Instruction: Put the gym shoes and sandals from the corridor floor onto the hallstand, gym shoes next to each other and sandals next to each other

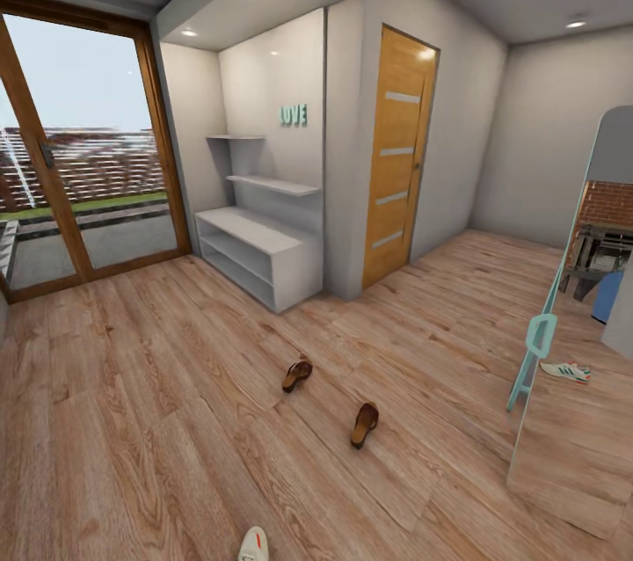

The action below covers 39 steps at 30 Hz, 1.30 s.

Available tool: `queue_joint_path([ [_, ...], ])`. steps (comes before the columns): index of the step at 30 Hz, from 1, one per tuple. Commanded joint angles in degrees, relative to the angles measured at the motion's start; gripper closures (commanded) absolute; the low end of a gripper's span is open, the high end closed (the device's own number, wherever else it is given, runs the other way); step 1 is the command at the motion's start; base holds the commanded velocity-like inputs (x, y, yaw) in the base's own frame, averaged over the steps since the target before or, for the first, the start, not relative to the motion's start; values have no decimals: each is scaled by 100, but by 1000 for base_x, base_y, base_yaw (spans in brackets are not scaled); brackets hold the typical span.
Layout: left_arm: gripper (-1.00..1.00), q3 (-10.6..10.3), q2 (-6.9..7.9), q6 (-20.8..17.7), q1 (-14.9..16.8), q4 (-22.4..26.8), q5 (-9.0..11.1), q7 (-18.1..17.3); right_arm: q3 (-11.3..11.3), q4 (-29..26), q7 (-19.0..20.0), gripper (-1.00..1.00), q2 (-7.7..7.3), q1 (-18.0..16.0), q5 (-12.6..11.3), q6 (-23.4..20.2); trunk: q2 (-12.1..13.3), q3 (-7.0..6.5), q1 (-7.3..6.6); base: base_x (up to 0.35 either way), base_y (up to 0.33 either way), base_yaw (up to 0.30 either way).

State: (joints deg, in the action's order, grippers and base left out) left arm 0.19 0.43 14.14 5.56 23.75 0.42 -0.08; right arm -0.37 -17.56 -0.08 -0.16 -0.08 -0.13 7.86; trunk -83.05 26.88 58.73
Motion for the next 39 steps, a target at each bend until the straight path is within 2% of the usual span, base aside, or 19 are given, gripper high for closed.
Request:
queue_joint_path([
  [1,-100,2,16,18,11,24,5,-1,-4,-11,-1,-100,0,-1,-2,7,-3,5,0,0,0,0],
  [3,-100,10,105,7,136,190,10,-12,-6,-132,-11,-100,1,-1,-5,-39,-3,5,0,0,0,0],
  [6,-100,14,212,-4,515,344,46,-30,-7,-378,-17,-100,0,-23,-28,-94,-3,5,0,0,0,0],
  [9,-100,15,236,-3,704,371,175,-38,-12,-441,-12,-100,-1,-36,-30,-216,-3,5,0,0,0,0],
  [11,-100,3,241,2,785,370,346,-42,-13,-448,-3,-100,2,-41,-28,-309,-3,5,0,0,0,0],
  [18,-100,-10,238,7,833,195,502,-36,31,-420,7,-100,9,-44,6,-305,-3,5,0,0,0,0],
  [31,-100,-3,246,18,833,66,512,-36,-4,-484,-18,-100,-2,-51,-28,-403,-3,5,0,0,0,0],
  [34,-100,-2,246,18,835,61,509,-36,-12,-821,-28,-100,-3,-277,-32,-897,-3,5,0,0,0,0],
  [35,-100,-2,246,18,835,61,507,-36,-14,-1023,-25,-100,-12,-443,-35,-1299,-3,5,0,0,0,0],
  [36,-100,-2,247,18,835,60,506,-36,-14,-1117,-20,-100,-19,-509,-37,-1521,-3,5,0,0,0,0],
  [37,-100,-2,247,18,837,57,505,-36,-18,-1260,-7,-100,-25,-604,-38,-2000,-3,5,0,0,0,0],
  [39,-100,-2,247,18,838,56,504,-36,-21,-1401,5,-100,-31,-687,-35,-2529,-3,5,0,0,0,0],
])
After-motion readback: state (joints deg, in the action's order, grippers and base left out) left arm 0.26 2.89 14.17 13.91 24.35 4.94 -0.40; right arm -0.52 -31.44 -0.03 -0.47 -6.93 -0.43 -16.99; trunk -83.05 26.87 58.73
